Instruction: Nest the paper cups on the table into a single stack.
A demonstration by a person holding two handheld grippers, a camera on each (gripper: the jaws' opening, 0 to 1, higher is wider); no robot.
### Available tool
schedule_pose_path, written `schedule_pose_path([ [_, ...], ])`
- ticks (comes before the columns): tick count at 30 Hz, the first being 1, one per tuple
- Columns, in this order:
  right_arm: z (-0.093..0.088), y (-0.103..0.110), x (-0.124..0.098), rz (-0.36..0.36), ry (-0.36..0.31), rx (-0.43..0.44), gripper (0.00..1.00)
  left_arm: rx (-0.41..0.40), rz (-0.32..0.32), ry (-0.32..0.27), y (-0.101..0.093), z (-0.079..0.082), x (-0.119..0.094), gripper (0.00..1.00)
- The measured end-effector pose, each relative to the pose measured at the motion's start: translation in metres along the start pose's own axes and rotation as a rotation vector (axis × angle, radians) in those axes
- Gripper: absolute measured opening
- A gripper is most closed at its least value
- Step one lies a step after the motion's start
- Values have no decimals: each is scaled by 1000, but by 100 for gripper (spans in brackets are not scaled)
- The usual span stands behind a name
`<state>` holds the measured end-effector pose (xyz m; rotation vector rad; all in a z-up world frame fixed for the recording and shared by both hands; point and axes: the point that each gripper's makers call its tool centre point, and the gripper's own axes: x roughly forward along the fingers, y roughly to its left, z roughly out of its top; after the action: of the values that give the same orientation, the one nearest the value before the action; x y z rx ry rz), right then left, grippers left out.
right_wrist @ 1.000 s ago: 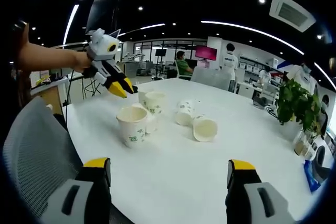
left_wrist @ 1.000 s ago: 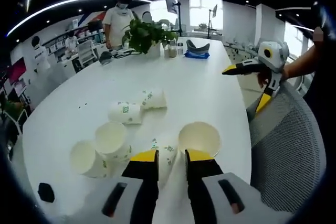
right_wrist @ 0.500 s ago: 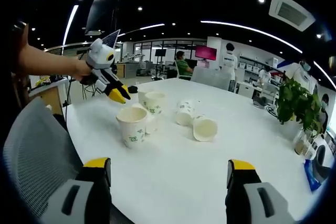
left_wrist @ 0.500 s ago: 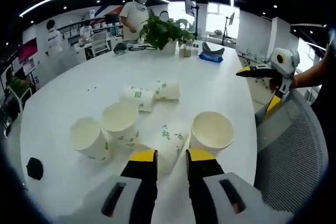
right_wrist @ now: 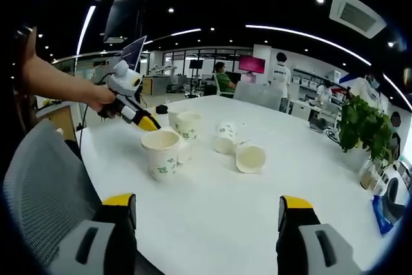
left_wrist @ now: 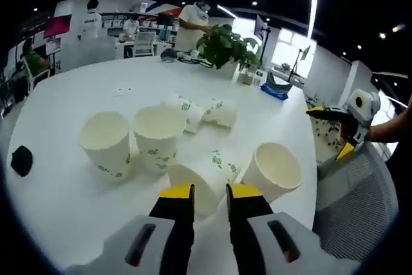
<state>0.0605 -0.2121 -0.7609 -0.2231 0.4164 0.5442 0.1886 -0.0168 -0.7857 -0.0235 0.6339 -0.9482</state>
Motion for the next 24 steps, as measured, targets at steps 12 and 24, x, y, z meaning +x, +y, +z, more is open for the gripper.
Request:
schedule_pose_path([
  [12, 1, -3, -1, -11, -6, -5, 93, -181, -131, -98, -3, -4, 11, 10],
  [24, -1, -3, -1, -11, 0, -8, 92, -195, -188, -102, -12, -8, 9, 0],
])
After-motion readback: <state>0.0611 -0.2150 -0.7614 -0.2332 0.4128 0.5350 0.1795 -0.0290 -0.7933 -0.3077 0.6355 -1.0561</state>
